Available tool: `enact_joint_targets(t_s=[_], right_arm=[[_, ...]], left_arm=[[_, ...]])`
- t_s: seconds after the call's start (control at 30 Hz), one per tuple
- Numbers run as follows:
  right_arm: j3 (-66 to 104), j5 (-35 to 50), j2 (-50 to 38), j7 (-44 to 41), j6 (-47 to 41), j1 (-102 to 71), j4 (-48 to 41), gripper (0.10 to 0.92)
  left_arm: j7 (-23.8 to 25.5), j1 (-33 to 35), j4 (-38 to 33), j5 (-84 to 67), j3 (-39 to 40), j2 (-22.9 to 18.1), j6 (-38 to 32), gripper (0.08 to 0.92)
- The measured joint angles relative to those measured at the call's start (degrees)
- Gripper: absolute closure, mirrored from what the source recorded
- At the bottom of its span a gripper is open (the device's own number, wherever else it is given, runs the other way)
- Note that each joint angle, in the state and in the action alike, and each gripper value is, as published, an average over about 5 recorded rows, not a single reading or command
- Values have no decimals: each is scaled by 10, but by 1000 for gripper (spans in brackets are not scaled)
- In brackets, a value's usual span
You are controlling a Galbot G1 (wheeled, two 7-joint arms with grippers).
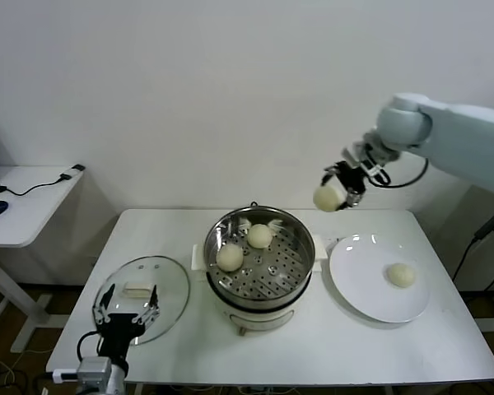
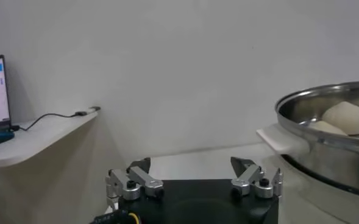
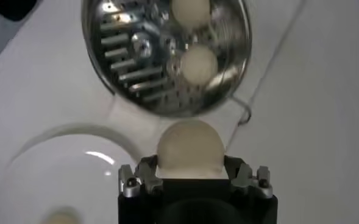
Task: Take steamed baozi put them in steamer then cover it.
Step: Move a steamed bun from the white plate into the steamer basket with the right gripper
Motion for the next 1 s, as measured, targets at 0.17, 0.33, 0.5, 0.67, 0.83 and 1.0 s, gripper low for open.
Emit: enact_joint_targets(t_s=[0.17, 0.33, 0.5, 0.67, 0.83, 1.0], right_arm=[[-7, -39, 55, 8, 53, 8, 54, 313], [-12, -96, 101, 22, 95, -14, 77, 313], [-15, -156, 133, 40, 121, -51, 79, 313], [-19, -200, 153, 53, 133, -91, 78, 313], [-21, -228, 167, 61, 140, -121, 77, 313], [-22, -246, 177, 66, 142, -138, 75, 304]], left_arm=[[0, -1, 0, 0, -5, 1, 1, 177], [0, -3, 0, -1, -11, 2, 1, 177], [0, -7, 0, 0, -12, 2, 3, 177], [0, -12, 0, 0, -12, 2, 6, 177], [0, -13, 0, -1, -13, 2, 7, 177], [0, -11, 0, -1, -14, 1, 6, 177]])
